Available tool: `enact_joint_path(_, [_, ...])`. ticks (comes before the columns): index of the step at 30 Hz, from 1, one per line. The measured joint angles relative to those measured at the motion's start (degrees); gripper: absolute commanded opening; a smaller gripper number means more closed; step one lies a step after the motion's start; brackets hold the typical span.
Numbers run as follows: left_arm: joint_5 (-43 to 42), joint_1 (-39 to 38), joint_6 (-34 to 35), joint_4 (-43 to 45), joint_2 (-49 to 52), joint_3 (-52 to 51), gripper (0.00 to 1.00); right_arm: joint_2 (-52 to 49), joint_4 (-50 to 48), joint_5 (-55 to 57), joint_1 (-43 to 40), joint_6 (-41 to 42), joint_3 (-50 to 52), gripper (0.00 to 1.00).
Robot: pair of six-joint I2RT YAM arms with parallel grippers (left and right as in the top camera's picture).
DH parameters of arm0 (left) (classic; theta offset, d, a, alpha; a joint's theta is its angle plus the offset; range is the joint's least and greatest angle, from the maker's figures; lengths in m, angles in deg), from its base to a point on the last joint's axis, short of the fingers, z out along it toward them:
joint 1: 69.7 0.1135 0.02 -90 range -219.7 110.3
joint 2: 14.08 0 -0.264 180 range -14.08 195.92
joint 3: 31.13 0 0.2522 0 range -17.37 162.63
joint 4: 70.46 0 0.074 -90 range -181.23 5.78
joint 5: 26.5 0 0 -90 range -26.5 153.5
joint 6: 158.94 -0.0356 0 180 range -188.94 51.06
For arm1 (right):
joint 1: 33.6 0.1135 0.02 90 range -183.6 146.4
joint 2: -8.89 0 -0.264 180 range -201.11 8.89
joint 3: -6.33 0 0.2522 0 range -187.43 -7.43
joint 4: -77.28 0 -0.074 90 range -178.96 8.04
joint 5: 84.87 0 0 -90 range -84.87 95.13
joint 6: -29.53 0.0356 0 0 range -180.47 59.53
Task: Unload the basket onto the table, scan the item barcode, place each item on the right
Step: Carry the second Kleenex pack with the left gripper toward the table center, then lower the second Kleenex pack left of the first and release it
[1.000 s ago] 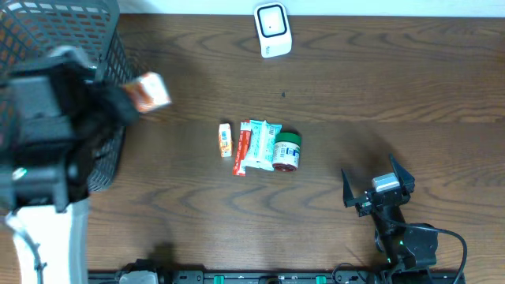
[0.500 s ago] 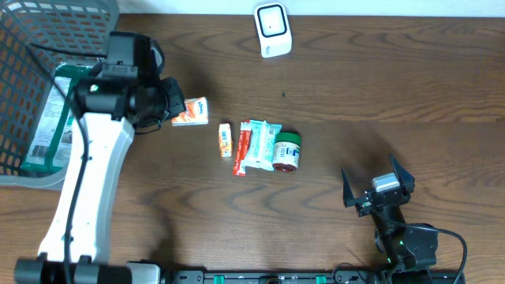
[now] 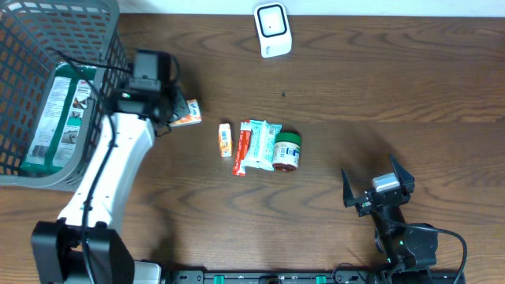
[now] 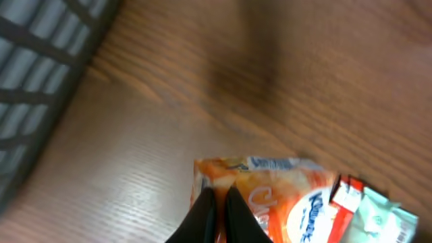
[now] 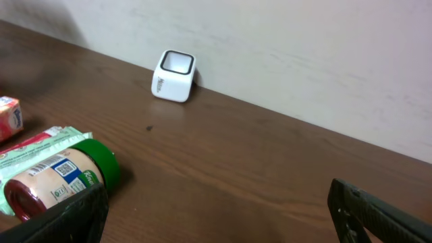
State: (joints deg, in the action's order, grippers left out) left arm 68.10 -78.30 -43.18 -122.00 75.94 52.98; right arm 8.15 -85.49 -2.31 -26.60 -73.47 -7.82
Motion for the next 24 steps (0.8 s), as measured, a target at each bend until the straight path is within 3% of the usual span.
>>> enact_joint_path(7, [19.1, -8.7, 9.8, 5.6, 0.0, -5.8, 0.07, 0.0, 0.0, 0.0, 0.0, 0.0, 0.0, 0.99])
enact_joint_path(12, [37.0, -15.2, 24.9, 11.1, 0.1, -13.1, 0.07, 0.0, 0.0, 0.0, 0.0, 0.0, 0.0, 0.99])
enact_joint_path(17, [41.3, -15.6, 30.2, 16.3, 0.1, -17.7, 0.07, 0.0, 0.0, 0.0, 0.0, 0.0, 0.0, 0.99])
enact_joint_path(24, [41.8, -15.6, 31.6, 20.1, 0.3, -18.9, 0.07, 0.0, 0.0, 0.0, 0.0, 0.0, 0.0, 0.99])
